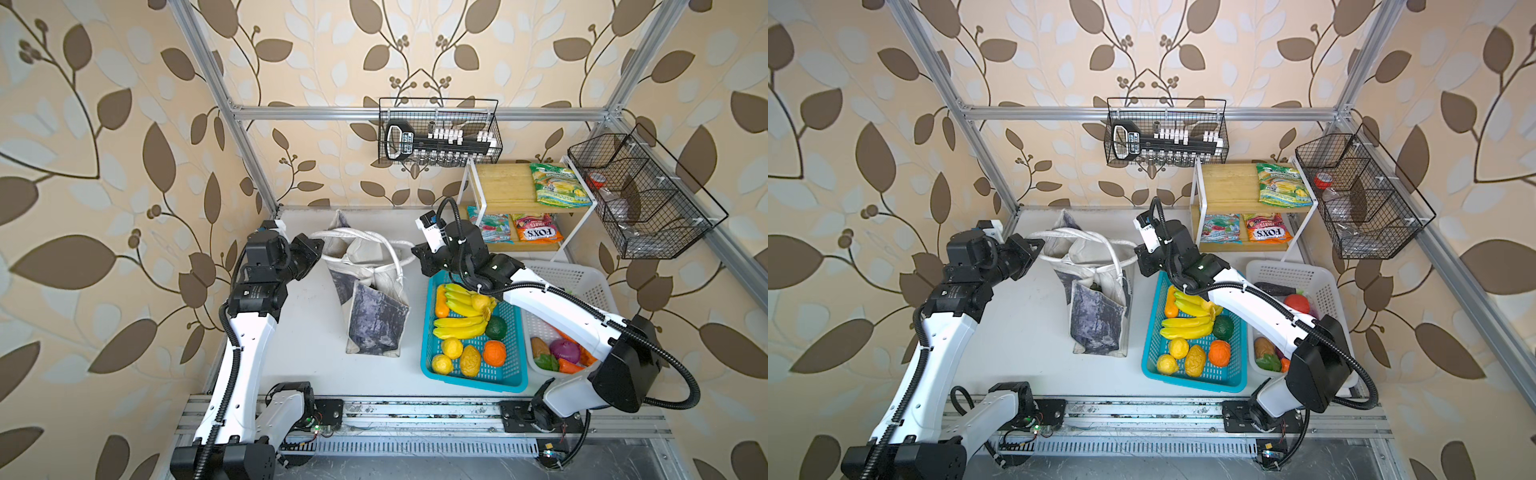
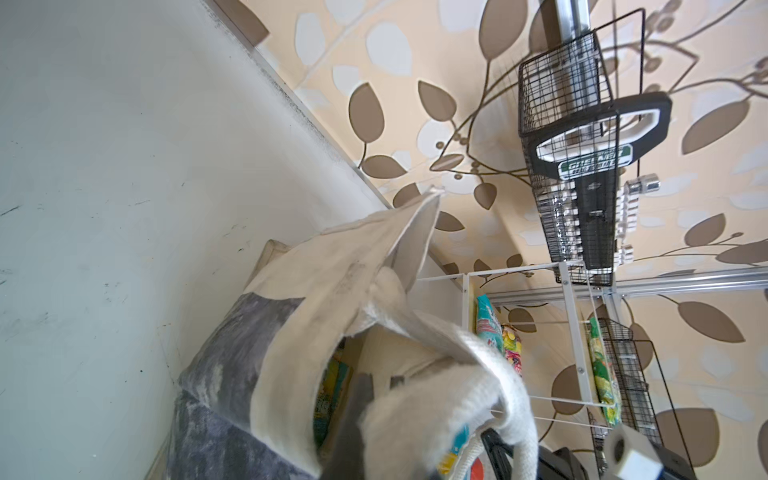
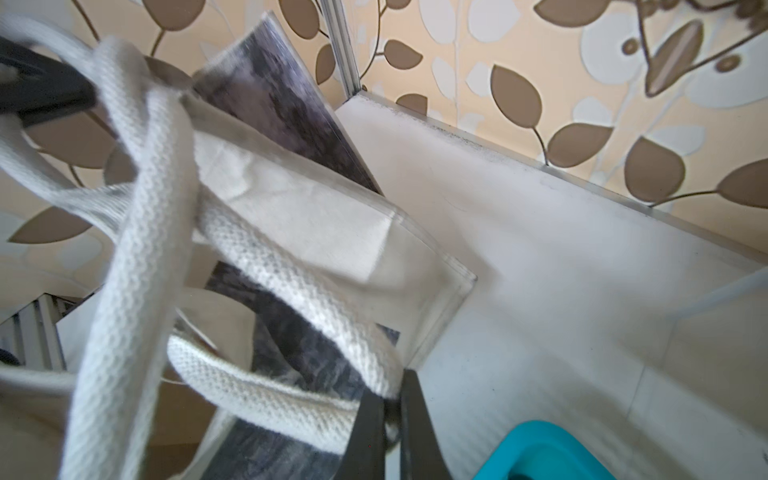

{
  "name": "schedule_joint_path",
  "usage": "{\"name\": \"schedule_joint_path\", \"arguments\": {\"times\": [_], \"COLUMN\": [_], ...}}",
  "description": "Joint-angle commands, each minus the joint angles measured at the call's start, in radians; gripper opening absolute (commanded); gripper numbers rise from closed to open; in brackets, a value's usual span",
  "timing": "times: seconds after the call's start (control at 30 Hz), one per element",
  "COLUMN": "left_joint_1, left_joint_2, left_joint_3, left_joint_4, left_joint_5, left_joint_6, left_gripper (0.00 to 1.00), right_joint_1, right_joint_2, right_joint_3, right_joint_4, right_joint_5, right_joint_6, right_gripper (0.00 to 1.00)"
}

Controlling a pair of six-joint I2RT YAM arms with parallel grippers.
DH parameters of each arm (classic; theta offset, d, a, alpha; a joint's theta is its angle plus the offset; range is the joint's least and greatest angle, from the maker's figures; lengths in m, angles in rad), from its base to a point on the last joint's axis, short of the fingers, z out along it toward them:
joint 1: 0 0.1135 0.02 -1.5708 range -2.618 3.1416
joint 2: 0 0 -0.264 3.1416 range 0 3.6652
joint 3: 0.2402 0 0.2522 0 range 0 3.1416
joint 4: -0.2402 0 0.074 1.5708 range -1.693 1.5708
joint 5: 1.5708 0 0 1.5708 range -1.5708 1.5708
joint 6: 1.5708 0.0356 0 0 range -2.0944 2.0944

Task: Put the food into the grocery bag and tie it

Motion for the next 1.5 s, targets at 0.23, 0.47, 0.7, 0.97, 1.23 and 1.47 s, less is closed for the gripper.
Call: {"name": "schedule_joint_path", "arguments": {"times": [0.23,0.47,0.7,0.97,1.23,1.47], "left_joint_1": [0.157,0.276,0.28,0.28,0.288,0.301], "left_joint_2": [-0.009,0.051,0.131,0.171,0.142,0.131], "left_joint_3": [0.091,0.099,0.144,0.23,0.304,0.145], "left_joint_4": [0.07,0.102,0.163,0.139,0.048,0.103], "left_joint_5": [-0.006,0.065,0.113,0.083,-0.002,-0.013], "left_joint_6": [-0.091,-0.127,-0.184,-0.162,-0.088,-0.096], "left_gripper": [0.0,0.0,0.0,0.0,0.0,0.0], "right_joint_1": [-0.112,-0.11,-0.07,-0.103,-0.085,-0.104], "right_joint_2": [-0.018,-0.053,-0.156,-0.184,-0.064,-0.055], "right_joint_3": [0.07,-0.041,-0.163,-0.075,0.107,-0.001], "right_joint_4": [-0.169,-0.185,-0.196,-0.226,-0.242,-0.222], "right_joint_5": [0.214,0.241,0.325,0.346,0.329,0.323], "right_joint_6": [-0.058,0.011,0.027,-0.021,-0.064,-0.06], "right_gripper": [0.0,0.0,0.0,0.0,0.0,0.0]}}
